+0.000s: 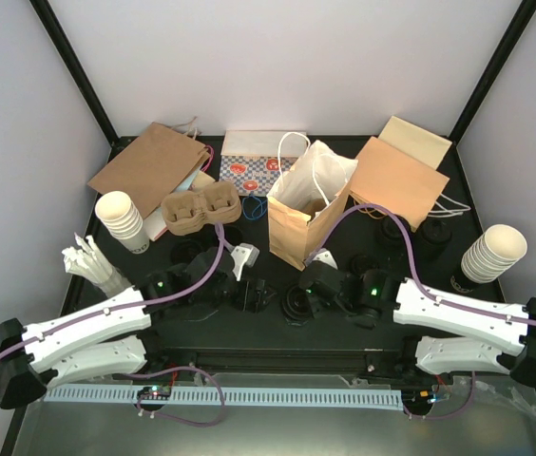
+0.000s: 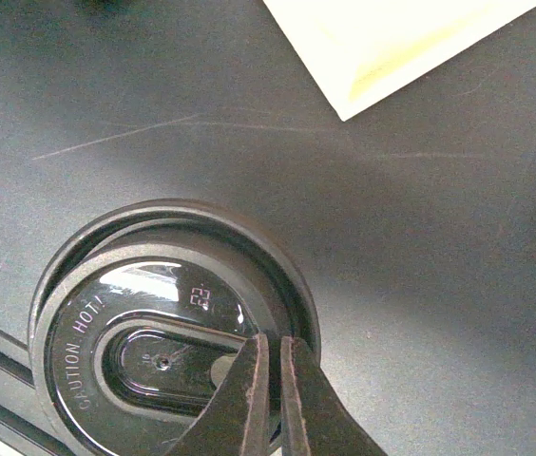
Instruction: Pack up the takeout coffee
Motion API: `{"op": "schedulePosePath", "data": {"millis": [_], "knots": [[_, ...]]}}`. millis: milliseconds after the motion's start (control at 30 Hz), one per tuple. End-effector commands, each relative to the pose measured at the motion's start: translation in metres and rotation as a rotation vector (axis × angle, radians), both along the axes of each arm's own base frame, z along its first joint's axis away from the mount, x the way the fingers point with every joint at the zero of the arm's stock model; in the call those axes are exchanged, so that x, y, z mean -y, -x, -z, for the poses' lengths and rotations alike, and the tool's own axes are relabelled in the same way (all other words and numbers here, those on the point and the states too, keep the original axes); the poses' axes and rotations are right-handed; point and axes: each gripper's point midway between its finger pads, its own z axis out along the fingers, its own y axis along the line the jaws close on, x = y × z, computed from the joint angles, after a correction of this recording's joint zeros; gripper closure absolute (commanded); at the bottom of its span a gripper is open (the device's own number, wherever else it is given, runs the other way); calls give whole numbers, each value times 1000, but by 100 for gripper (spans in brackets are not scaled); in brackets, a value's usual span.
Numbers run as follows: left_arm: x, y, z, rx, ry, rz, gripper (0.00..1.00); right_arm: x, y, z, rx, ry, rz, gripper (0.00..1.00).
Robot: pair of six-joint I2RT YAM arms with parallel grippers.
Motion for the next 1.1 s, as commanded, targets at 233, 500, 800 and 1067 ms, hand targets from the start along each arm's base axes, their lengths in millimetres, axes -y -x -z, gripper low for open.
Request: {"op": "schedulePosePath", "data": {"millis": [233,500,800,1067], "knots": [[10,1,2,-35,32,21,16,-8,1,5,2,-1,-21,99],[17,3,7,-75,80,42,23,-10,0,13,-11,28,-27,99],[18,4,22,-125,69,65,38,-11,1,18,-15,63,-31,94],[16,2,23,-136,70,59,40,-11,-1,2,7,33,-34,81]]}}
